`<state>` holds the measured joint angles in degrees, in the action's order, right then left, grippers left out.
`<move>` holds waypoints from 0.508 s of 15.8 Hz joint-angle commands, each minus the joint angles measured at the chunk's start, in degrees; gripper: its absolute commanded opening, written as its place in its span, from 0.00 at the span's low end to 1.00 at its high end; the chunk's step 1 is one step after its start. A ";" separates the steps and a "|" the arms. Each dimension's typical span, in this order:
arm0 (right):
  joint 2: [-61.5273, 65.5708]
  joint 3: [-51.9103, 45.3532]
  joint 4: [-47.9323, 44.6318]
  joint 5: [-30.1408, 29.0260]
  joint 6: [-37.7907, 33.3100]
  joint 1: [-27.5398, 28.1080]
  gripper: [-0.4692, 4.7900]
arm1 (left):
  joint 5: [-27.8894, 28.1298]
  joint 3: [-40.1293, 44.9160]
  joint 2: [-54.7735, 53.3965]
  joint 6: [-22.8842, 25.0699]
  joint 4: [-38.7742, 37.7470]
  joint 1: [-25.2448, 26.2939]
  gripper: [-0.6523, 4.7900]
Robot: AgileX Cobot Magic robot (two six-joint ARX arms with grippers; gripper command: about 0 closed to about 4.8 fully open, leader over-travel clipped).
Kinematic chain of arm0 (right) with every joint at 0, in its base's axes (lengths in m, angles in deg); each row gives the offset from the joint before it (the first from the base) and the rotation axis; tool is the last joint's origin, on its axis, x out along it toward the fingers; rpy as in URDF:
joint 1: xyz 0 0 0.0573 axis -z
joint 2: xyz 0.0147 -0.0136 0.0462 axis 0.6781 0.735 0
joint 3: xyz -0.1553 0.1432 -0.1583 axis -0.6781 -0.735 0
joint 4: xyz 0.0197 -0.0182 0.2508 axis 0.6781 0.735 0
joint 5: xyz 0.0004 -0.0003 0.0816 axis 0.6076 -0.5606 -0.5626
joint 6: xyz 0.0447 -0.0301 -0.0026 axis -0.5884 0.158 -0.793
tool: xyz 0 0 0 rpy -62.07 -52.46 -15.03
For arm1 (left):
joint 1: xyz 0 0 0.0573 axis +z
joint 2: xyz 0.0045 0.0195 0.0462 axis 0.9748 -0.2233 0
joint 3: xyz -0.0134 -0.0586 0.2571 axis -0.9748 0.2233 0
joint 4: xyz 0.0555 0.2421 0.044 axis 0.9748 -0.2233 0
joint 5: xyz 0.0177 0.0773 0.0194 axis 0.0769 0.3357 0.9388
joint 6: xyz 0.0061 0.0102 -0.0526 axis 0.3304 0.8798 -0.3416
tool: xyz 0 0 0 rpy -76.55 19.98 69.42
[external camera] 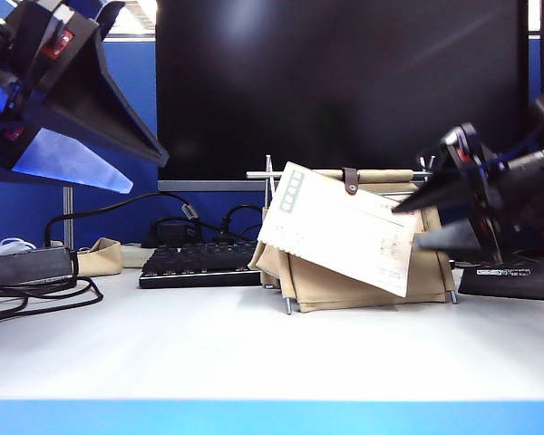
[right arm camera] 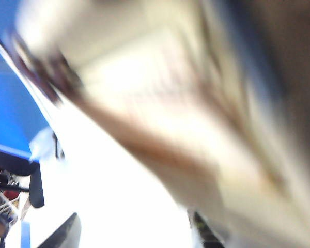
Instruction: Turn one page of the calendar.
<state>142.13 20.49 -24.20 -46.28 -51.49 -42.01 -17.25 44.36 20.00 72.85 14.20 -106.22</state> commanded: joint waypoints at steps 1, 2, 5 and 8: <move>-0.15 -0.90 -2.08 -0.24 1.77 -0.15 0.51 | -0.42 -0.33 0.11 0.17 0.57 -0.02 0.71; -0.15 -0.87 -3.17 -0.22 1.62 -0.15 0.51 | -0.42 -0.33 0.09 0.17 0.59 -0.02 0.71; 1.18 -0.79 -6.29 -0.90 -1.64 -0.17 0.51 | -0.39 -0.33 0.09 0.17 0.63 -0.02 0.71; 3.06 -1.05 -5.81 -3.89 -1.68 -1.27 0.51 | -0.44 -0.33 0.09 0.15 0.61 -0.04 0.71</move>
<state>145.38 19.55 -29.75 -48.38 -53.19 -42.80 -17.25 44.36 19.98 72.87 14.22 -106.22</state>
